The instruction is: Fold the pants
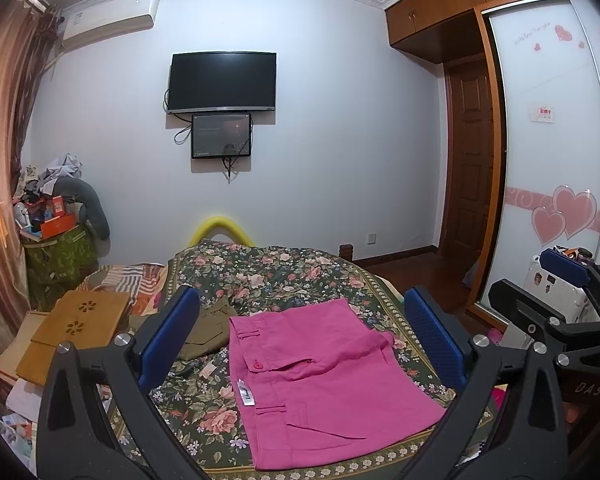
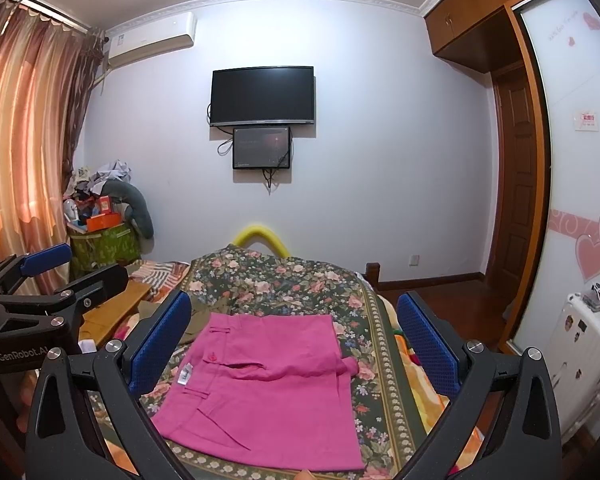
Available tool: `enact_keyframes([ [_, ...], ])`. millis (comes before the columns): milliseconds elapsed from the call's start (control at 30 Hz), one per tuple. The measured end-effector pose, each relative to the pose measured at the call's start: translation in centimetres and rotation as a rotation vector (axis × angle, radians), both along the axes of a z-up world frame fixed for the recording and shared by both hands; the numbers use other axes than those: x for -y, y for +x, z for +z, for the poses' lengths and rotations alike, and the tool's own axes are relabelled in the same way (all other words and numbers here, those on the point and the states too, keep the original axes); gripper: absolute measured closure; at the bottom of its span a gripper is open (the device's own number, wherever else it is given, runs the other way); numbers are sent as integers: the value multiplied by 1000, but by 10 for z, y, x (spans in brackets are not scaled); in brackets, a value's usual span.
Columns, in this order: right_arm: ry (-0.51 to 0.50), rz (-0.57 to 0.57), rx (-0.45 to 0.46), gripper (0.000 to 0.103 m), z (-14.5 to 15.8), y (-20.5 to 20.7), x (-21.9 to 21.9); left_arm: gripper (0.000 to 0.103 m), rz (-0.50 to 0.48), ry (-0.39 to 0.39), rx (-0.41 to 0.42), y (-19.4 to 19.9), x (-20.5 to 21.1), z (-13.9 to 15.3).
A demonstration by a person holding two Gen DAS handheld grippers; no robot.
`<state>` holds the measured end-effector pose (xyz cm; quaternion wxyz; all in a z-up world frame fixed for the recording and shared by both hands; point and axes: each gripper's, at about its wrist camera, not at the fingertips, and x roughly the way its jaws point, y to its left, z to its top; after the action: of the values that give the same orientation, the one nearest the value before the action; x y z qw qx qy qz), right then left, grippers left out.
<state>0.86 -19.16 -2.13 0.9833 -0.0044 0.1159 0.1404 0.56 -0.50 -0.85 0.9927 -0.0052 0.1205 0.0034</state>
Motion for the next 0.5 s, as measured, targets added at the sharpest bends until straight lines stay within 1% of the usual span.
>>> enact_keyframes([
  [500, -1, -2, 1, 1, -2, 1, -1, 0, -6, -6, -2, 1, -2, 0],
])
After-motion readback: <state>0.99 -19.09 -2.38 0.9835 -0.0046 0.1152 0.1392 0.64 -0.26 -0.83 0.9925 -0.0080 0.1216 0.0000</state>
